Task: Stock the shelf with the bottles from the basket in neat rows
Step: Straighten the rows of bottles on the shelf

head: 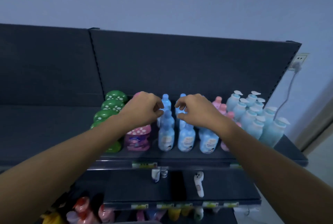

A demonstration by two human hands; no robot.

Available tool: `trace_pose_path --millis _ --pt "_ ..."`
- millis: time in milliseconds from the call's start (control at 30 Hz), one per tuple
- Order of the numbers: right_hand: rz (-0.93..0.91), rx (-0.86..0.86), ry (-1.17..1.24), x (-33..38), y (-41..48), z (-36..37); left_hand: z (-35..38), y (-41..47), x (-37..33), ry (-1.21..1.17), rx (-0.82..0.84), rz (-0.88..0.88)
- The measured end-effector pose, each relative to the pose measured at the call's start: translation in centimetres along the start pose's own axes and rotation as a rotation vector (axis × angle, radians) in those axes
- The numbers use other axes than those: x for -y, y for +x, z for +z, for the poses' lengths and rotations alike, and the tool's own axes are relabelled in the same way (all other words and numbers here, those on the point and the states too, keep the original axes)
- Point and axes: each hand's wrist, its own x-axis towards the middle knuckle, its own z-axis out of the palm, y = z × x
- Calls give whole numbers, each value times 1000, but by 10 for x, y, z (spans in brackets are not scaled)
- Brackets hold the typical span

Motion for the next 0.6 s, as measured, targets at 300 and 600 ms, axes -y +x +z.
trace_pose_path --millis 300,600 --pt "-35 37 72 88 26 47 -18 -58 108 -34 37 -141" --pt "-94 103 5 118 47 90 -18 -76 151 41 140 -109"
